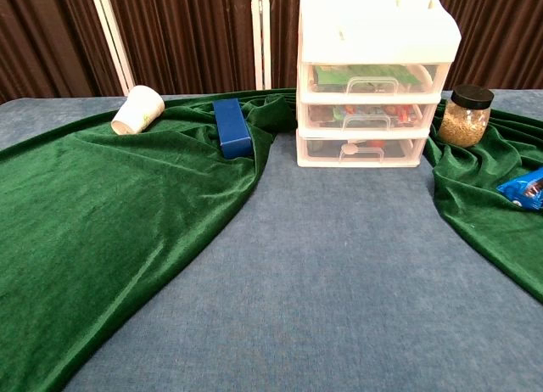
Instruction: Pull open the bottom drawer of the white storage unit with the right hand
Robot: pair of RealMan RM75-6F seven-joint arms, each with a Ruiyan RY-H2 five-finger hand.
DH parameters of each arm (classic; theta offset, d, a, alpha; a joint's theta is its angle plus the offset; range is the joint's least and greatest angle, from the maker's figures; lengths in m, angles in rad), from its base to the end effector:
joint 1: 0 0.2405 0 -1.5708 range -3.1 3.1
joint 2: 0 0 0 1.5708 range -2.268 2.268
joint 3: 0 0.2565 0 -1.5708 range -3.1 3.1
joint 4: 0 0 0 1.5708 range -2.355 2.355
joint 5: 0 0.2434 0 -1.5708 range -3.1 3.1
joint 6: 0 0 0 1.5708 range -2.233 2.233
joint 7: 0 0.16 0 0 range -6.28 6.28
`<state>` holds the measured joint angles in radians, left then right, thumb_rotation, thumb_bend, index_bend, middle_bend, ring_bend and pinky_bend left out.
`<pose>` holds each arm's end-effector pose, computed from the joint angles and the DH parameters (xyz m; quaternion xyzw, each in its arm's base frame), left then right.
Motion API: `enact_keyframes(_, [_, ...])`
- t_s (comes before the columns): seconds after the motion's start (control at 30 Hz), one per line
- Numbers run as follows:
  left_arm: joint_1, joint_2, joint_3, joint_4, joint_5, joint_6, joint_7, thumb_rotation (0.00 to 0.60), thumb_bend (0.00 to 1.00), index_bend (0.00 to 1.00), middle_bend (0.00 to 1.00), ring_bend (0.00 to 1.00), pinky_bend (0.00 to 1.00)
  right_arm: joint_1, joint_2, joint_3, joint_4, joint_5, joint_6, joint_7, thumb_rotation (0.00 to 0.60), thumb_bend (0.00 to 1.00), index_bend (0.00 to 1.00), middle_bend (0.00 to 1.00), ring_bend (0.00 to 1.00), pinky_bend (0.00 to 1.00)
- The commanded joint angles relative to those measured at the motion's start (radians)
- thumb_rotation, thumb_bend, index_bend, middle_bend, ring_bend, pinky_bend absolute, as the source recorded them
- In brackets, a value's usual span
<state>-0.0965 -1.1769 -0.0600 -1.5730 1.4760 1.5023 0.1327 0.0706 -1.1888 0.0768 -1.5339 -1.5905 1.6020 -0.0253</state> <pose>-0.3257 0.2062 0.1188 -0.6036 -0.3488 -0.3623 0.6186 -0.3139 -0.2004 0.1291 0.5925 -0.3211 0.4333 0.5984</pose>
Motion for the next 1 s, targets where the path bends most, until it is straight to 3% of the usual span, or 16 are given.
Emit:
enact_keyframes(0.03, [0.001, 0.001, 0.000, -0.001, 0.004, 0.004, -0.004, 0.600, 0.08, 0.00, 0.00, 0.00, 0.00, 0.000, 0.001, -0.001, -0.001, 0.001, -0.002, 0.001, 0.600, 0.17, 0.00, 0.00, 0.00, 0.00])
enact_keyframes(0.77, [0.006, 0.011, 0.000, -0.012, 0.009, 0.015, -0.012, 0.600, 0.08, 0.00, 0.00, 0.00, 0.00, 0.011, 0.017, -0.011, -0.013, 0.003, -0.042, 0.052, 0.600, 0.16, 0.00, 0.00, 0.00, 0.00])
enact_keyframes(1.0, [0.014, 0.009, -0.005, -0.016, 0.013, 0.037, -0.020, 0.600, 0.08, 0.00, 0.00, 0.00, 0.00, 0.048, 0.033, -0.017, -0.032, -0.020, -0.093, 0.146, 0.600, 0.16, 0.00, 0.00, 0.00, 0.03])
